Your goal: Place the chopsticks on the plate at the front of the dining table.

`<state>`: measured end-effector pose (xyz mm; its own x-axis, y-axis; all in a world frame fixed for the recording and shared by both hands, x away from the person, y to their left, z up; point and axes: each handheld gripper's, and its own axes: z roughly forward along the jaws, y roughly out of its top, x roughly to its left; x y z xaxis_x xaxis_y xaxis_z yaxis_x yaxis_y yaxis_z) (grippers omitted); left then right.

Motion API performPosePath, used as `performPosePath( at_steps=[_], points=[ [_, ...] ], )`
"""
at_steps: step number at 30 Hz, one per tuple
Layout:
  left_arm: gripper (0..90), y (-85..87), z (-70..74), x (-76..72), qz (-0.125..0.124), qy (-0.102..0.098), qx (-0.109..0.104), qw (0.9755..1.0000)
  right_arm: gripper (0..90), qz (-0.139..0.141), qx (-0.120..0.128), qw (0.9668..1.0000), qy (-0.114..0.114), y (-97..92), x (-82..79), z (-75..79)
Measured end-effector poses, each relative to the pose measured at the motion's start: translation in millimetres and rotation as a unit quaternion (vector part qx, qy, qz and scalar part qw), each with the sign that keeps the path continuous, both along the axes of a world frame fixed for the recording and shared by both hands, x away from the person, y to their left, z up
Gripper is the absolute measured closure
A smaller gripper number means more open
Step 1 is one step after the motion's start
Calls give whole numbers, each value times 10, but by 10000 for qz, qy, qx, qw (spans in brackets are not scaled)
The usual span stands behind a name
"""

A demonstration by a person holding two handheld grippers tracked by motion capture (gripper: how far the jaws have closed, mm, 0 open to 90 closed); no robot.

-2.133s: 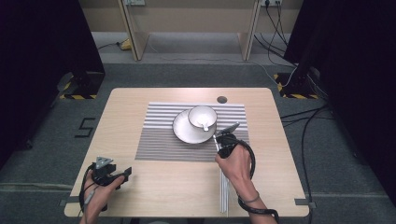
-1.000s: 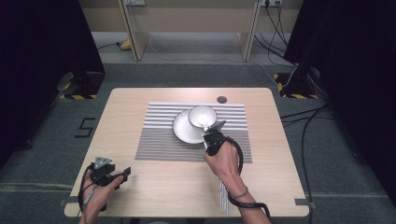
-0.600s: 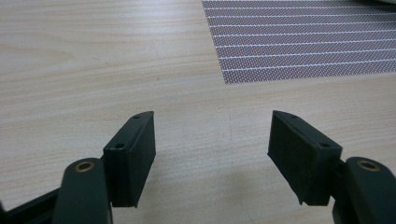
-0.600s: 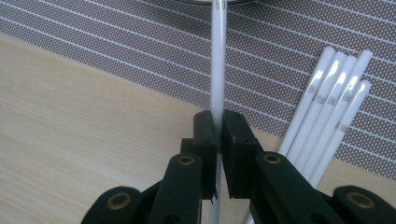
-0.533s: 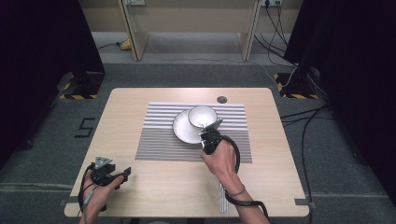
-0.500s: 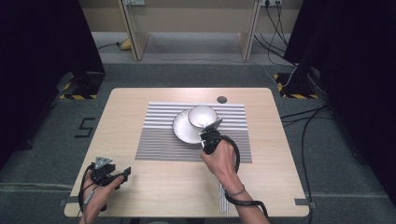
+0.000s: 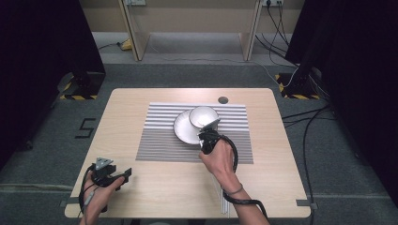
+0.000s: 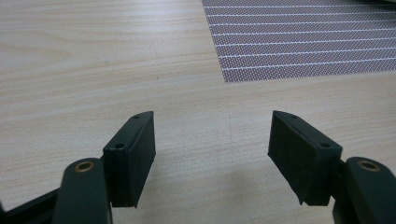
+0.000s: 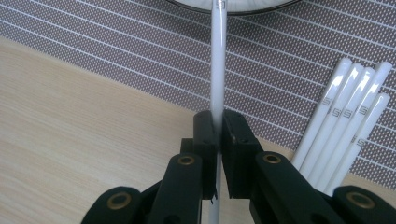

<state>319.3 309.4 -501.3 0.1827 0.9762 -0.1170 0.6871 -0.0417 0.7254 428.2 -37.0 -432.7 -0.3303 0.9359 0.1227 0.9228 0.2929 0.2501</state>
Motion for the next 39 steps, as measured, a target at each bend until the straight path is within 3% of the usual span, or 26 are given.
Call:
performPosePath(
  at_steps=[39],
  points=[
    [312,7,-16,1,9,21,12,10000,853,33,69,9999,-116,180,154,9]
  ],
)
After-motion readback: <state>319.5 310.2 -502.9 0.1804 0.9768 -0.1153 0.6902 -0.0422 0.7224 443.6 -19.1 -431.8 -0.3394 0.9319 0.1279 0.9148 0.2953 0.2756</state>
